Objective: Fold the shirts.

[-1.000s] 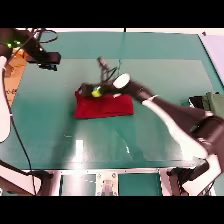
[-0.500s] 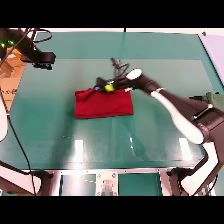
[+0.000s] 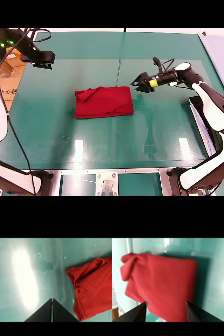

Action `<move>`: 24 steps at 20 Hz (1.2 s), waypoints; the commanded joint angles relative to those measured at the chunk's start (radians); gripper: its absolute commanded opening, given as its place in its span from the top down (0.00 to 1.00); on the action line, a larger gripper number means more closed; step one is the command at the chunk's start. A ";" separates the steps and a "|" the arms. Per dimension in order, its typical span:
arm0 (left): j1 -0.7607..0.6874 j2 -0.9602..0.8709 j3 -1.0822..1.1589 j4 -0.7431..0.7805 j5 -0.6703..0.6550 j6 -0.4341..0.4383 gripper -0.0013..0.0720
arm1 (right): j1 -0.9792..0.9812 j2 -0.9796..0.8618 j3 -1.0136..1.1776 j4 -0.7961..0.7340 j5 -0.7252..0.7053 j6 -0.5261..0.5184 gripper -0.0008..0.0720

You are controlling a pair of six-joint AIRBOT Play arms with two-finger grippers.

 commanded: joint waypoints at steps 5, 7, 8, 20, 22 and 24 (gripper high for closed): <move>0.000 0.001 0.000 -0.001 0.028 -0.021 0.95 | 0.063 -0.064 -0.103 -0.011 -0.058 -0.023 0.25; 0.000 0.001 0.000 -0.001 0.028 -0.020 0.95 | 0.138 -0.074 -0.103 0.013 -0.095 -0.023 0.25; 0.000 0.001 0.000 -0.001 0.028 -0.020 0.95 | 0.177 -0.074 -0.103 0.040 -0.135 -0.023 0.25; 0.000 0.001 0.000 -0.001 -0.014 -0.013 0.95 | 0.026 0.163 0.190 0.039 -0.068 0.114 0.97; 0.000 0.001 0.000 -0.001 -0.024 -0.013 0.95 | -0.109 0.258 0.205 0.022 -0.059 0.159 0.97; 0.000 0.001 0.000 -0.004 -0.025 -0.013 0.95 | -0.267 0.318 0.205 0.023 -0.058 0.264 0.97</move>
